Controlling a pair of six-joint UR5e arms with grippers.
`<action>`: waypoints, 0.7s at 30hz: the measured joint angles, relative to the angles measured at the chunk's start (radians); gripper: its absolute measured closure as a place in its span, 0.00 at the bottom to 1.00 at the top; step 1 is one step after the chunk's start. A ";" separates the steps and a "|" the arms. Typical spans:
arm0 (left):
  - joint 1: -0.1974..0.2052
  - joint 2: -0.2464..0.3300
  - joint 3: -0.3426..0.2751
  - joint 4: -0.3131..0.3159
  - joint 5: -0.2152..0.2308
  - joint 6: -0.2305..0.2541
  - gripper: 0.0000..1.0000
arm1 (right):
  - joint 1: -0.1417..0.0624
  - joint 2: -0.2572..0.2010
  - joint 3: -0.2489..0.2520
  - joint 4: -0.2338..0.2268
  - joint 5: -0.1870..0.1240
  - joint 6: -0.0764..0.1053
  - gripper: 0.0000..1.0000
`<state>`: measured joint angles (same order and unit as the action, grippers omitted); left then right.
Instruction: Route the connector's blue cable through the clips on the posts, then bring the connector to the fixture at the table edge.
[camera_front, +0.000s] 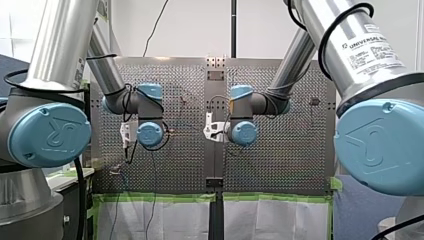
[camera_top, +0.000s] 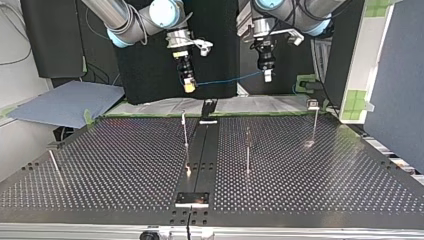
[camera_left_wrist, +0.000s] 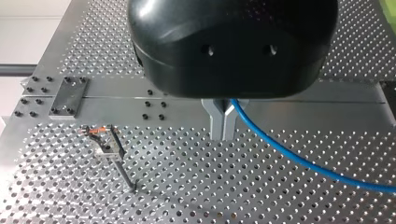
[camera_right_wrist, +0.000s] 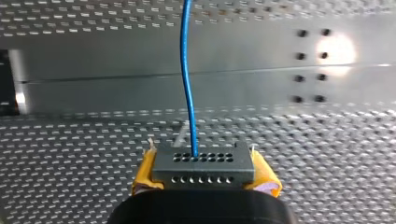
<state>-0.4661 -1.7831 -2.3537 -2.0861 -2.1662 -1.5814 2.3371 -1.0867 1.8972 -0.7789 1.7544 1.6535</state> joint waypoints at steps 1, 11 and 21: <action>0.001 0.000 0.004 -0.004 -0.001 0.000 1.00 | -0.004 -0.007 -0.004 0.004 -0.004 0.000 1.00; 0.018 0.000 0.059 -0.038 -0.003 -0.005 1.00 | -0.046 -0.085 -0.042 0.035 -0.047 0.001 1.00; 0.035 0.000 0.144 -0.104 -0.004 -0.007 1.00 | -0.088 -0.160 -0.100 0.065 -0.109 0.017 1.00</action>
<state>-0.4308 -1.7831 -2.2093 -2.1903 -2.1704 -1.5881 2.2493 -1.2467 1.7977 -0.7142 1.6450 1.6706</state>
